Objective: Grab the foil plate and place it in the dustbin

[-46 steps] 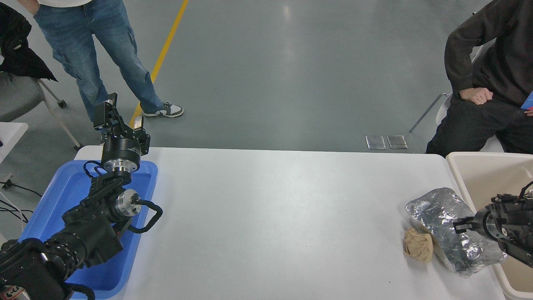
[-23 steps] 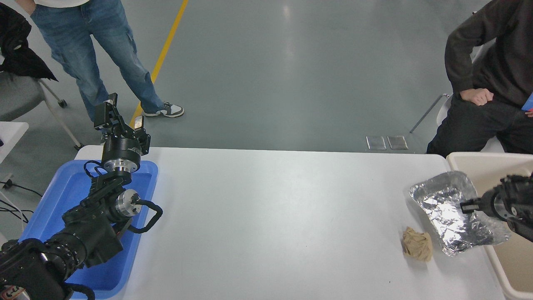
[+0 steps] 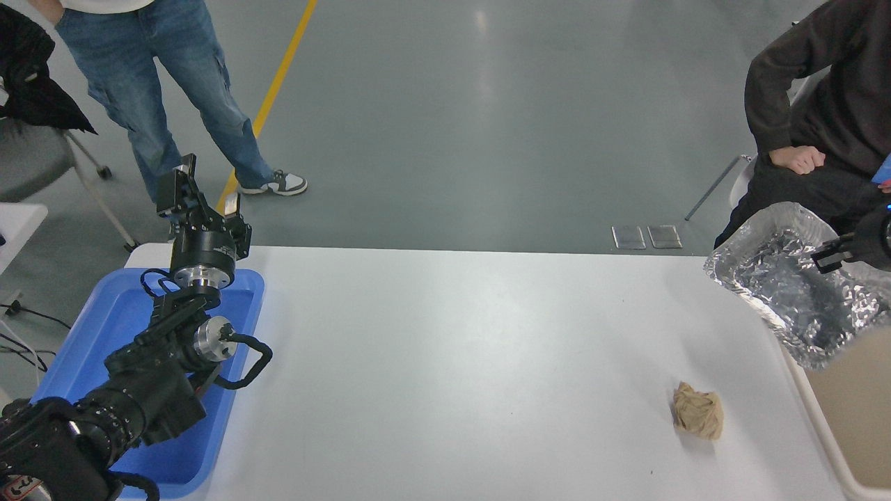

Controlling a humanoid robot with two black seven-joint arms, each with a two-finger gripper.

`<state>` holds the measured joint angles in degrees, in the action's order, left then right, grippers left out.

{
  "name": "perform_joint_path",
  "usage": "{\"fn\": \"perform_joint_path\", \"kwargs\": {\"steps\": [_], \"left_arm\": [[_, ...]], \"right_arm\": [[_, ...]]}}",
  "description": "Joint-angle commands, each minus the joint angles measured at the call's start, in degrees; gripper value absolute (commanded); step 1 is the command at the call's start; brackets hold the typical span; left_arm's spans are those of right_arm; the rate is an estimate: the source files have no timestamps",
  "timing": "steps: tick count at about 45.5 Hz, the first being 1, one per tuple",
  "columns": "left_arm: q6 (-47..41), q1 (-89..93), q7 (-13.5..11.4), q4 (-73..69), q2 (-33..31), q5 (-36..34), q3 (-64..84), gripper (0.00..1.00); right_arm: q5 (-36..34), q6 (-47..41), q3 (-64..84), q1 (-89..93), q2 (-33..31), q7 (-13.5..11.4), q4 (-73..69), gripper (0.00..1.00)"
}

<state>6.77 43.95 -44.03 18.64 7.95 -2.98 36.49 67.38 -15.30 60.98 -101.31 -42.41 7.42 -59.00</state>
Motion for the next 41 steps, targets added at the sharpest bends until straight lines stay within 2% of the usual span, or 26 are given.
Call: {"fn": "perform_joint_path", "kwargs": {"steps": [1, 6, 18, 41], "left_arm": [[0.0, 0.0, 0.0, 0.0, 0.0, 0.0, 0.0, 1.00], [0.0, 0.0, 0.1, 0.0, 0.0, 0.0, 0.0, 1.00], [0.0, -0.1, 0.1, 0.0, 0.0, 0.0, 0.0, 1.00], [0.0, -0.1, 0.1, 0.0, 0.1, 0.0, 0.0, 1.00]], "right_arm": [[-3.9, -11.3, 5.0, -14.7, 0.0, 2.6, -5.3, 0.00], [-4.3, -15.6, 5.1, -18.3, 0.4, 3.1, -5.3, 0.00], [-4.3, -19.9, 5.4, -22.5, 0.9, 3.5, -5.3, 0.00], [-4.2, -21.5, 6.1, -20.7, 0.2, 3.4, -4.1, 0.00]]}}
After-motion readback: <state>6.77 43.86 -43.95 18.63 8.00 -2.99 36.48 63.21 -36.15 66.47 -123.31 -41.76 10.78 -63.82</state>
